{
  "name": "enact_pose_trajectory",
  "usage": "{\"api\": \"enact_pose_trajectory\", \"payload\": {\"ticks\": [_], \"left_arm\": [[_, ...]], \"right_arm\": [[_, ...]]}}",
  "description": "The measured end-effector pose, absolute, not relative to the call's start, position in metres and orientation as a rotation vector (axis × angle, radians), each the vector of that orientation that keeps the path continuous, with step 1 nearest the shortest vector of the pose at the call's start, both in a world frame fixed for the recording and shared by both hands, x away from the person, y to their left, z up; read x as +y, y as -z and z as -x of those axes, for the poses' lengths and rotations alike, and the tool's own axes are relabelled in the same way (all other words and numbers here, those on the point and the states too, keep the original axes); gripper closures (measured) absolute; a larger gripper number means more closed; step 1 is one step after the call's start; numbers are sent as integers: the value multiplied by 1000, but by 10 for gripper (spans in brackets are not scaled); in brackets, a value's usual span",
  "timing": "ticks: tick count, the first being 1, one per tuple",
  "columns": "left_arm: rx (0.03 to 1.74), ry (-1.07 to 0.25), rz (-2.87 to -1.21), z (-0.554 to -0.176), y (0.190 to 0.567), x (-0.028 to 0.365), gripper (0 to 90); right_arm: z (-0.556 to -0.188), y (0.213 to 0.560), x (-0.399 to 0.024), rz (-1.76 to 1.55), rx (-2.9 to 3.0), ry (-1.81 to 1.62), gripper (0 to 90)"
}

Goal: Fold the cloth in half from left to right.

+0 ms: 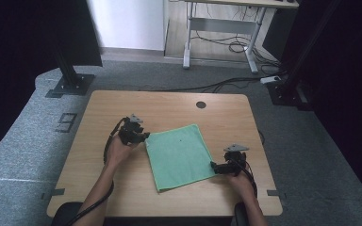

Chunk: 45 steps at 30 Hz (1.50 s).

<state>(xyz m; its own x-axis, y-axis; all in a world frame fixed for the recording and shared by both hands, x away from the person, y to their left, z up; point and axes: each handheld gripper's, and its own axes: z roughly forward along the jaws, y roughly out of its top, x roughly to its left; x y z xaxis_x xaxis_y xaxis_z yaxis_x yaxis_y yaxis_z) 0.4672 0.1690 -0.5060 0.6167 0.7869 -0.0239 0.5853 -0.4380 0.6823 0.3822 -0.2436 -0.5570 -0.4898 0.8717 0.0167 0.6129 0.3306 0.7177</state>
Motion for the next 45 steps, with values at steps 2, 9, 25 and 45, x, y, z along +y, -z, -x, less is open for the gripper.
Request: {"api": "enact_pose_trajectory", "payload": {"ticks": [2,9,25,45], "left_arm": [[1090,-374,-2174,-470,511,169,614],[1131,-342,-2194,-475,526,168,734],[1102,-342,-2137,-472,541,175,802],[1082,-416,-2138,-468,543,174,747]], "right_arm": [[-382,557,-244,-1315,2229,-956,0],[-382,557,-244,-1315,2229,-956,0],[-381,557,-244,-1299,2241,-978,16],[-354,519,-165,-968,2549,-1198,167]]}}
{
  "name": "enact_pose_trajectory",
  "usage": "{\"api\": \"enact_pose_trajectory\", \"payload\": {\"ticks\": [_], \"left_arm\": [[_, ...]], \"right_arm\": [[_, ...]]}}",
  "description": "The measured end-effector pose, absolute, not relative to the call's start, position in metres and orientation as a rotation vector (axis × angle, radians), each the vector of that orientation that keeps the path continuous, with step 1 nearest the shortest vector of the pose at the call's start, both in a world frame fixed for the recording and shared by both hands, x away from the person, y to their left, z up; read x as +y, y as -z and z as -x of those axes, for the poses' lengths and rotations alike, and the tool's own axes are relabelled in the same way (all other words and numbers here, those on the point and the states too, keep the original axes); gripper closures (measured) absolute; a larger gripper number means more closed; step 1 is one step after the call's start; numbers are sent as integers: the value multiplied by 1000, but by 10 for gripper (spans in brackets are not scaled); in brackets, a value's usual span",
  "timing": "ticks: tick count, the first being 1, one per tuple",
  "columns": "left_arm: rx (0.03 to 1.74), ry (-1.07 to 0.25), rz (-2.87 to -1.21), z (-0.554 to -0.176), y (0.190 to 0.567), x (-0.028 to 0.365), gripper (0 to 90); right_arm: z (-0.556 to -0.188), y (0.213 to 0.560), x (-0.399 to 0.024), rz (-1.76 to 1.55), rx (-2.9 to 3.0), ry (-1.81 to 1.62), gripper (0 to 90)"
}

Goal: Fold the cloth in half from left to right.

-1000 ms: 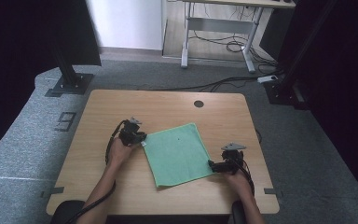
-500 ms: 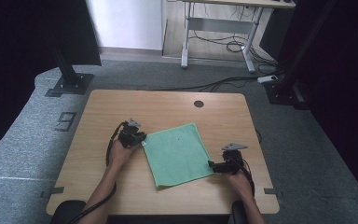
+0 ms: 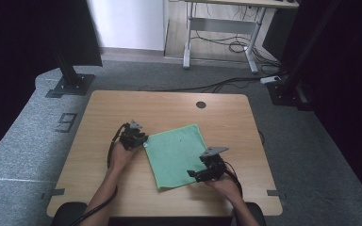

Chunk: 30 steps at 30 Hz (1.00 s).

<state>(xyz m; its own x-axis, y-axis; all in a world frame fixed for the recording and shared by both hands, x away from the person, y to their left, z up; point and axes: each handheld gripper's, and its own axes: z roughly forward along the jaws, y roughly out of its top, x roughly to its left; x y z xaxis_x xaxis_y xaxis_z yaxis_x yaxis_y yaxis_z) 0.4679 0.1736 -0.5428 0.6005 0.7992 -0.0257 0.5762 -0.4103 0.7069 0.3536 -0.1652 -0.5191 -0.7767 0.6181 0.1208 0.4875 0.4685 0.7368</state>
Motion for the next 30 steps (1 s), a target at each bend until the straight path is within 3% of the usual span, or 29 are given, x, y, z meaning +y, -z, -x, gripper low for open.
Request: {"api": "enact_pose_trajectory", "payload": {"ticks": [16,25,30], "left_arm": [[1095,-428,-2138,-468,543,174,706],[1096,-425,-2141,-469,542,173,707],[1096,-424,-2141,-469,542,173,707]], "right_arm": [[-323,515,-73,-642,2800,-1286,389],[-319,525,-51,-585,2845,-1233,457],[-318,534,-45,-552,2861,-1161,577]]}}
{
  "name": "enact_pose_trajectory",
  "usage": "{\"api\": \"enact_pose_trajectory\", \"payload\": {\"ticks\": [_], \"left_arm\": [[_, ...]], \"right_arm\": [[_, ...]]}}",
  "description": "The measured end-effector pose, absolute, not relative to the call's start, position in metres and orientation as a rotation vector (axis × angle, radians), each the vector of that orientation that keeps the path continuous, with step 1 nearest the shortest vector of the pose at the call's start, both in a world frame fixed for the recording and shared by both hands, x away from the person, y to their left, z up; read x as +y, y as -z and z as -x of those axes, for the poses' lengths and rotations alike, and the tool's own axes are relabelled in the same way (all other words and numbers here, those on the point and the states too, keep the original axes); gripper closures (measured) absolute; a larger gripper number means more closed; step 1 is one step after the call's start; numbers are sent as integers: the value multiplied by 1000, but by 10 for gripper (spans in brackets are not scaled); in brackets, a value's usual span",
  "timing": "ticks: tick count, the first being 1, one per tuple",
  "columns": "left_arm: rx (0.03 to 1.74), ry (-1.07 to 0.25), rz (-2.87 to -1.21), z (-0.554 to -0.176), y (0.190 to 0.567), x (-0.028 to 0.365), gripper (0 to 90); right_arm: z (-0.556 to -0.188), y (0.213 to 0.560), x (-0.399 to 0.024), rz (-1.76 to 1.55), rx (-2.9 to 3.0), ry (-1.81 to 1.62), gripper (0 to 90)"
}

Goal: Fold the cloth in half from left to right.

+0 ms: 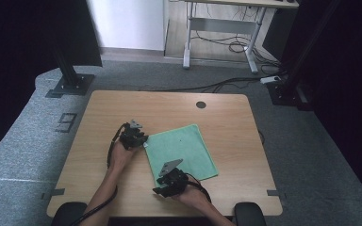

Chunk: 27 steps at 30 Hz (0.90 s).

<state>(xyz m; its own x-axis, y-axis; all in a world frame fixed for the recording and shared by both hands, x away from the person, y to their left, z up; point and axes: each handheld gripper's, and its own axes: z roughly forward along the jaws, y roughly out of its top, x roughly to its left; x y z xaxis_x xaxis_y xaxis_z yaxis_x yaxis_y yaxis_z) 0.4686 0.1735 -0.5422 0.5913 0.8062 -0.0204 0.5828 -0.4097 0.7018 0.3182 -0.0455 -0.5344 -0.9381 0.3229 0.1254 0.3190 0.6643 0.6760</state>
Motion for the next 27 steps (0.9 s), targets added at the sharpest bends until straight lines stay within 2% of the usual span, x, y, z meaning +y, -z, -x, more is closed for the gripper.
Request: {"api": "enact_pose_trajectory", "payload": {"ticks": [7,10,14,27], "left_arm": [[1096,-426,-2137,-468,542,173,716],[1085,-419,-2142,-467,542,172,761],[1058,-437,-2169,-465,542,166,877],[1052,-431,-2153,-469,536,164,897]], "right_arm": [[-317,537,-44,-546,2825,-1115,755],[-317,537,-46,-551,2810,-1110,834],[-317,537,-47,-582,2805,-1119,851],[-320,522,-61,-615,2762,-1207,854]]}}
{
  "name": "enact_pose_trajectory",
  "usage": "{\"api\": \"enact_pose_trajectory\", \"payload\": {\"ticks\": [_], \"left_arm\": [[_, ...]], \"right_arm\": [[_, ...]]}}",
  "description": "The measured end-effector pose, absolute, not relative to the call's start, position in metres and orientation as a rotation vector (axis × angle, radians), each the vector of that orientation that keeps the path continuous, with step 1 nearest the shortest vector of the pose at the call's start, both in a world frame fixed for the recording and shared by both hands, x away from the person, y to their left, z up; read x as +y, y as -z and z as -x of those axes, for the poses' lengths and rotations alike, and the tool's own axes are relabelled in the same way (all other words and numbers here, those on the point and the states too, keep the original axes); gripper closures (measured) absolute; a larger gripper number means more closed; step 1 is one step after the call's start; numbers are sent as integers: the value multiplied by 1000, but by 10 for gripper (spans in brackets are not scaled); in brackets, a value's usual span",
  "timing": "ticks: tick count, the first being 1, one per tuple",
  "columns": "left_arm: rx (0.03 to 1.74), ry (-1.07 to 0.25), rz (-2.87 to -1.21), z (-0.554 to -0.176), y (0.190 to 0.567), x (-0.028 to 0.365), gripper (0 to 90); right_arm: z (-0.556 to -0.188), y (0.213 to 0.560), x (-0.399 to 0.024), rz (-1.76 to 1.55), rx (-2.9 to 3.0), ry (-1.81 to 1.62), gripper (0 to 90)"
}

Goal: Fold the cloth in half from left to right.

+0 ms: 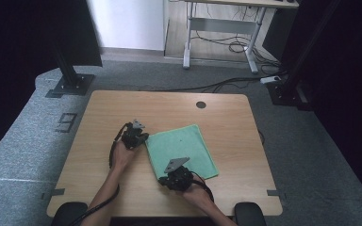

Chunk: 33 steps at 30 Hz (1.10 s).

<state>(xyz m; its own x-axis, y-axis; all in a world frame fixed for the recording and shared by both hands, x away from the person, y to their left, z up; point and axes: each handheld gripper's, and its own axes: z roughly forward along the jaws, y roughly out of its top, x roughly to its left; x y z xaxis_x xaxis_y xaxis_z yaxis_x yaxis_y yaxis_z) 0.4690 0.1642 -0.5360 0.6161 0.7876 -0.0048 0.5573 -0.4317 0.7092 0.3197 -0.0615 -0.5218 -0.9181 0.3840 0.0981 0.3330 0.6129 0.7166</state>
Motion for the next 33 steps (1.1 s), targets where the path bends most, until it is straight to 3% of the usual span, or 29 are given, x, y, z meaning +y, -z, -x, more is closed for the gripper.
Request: {"api": "enact_pose_trajectory", "payload": {"ticks": [33], "left_arm": [[830,-472,-2181,-500,487,53,891]], "right_arm": [[-328,501,-175,-899,2545,-1238,853]]}}
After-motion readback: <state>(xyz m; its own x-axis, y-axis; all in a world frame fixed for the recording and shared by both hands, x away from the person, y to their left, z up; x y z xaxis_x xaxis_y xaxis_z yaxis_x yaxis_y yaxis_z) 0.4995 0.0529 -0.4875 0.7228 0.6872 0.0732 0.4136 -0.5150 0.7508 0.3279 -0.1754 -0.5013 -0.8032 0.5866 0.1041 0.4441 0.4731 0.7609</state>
